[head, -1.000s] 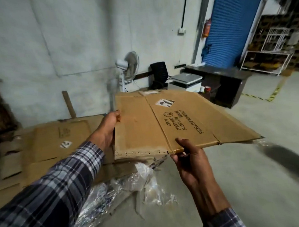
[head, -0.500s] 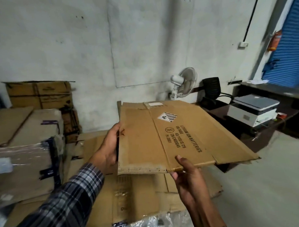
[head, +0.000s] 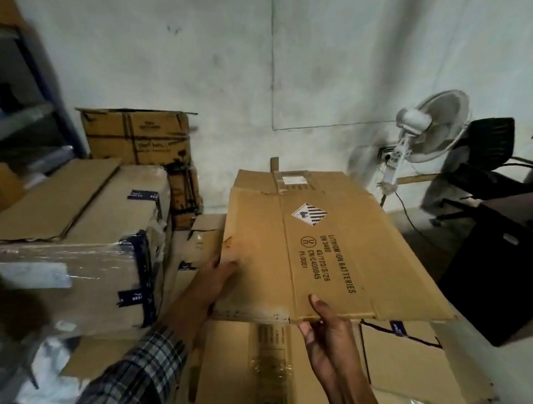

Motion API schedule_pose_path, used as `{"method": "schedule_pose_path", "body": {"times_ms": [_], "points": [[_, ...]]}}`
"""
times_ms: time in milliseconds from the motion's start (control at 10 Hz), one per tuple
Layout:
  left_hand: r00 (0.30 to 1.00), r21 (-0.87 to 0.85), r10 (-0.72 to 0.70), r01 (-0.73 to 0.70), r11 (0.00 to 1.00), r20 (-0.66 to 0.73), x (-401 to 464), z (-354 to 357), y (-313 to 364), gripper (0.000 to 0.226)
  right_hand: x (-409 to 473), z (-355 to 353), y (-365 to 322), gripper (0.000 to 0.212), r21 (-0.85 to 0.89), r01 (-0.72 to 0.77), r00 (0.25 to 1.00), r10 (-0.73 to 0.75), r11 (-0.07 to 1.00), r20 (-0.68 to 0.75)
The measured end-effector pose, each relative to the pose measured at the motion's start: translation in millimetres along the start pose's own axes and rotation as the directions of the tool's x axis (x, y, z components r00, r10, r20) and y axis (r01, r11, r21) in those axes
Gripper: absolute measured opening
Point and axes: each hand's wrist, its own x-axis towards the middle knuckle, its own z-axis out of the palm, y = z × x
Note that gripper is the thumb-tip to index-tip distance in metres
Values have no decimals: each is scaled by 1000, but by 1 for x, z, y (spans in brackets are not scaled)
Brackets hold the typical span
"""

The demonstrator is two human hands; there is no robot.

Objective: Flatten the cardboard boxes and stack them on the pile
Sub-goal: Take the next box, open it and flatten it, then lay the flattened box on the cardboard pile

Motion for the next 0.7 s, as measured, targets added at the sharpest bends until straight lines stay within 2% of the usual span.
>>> {"method": "schedule_pose_path", "body": {"times_ms": [100, 200, 300, 400, 500, 600, 700], "points": [[996, 36, -66, 68, 997, -59, 54, -11, -44, 27, 57, -15, 31, 53, -24, -83, 995, 81, 996, -60], [989, 28, -103, 106, 994, -106, 94, -15, -92, 39, 101, -38, 61, 59, -72, -133, 991, 131, 988, -31], [984, 47, -146, 152, 987, -102, 117, -18, -139, 43, 135, -74, 94, 48, -171, -207, 976, 192, 963, -101], [964, 13, -239, 242, 970, -116, 134, -21, -184, 39, 153, -97, 127, 35, -121, -402, 911, 384, 908, -150], [953, 84, -253, 269, 959, -165, 151, -27, -230, 39, 177, -134, 165, 54, -63, -404, 899, 383, 913, -213], [950, 251, -204, 263, 932, -236, 166, -26, -273, 38, 185, -164, 184, 59, -283, -531, 838, 447, 799, -311], [907, 328, -209, 336, 883, -365, 170, -22, -309, 47, 194, -182, 197, 58, -347, -549, 832, 460, 760, -309]]}}
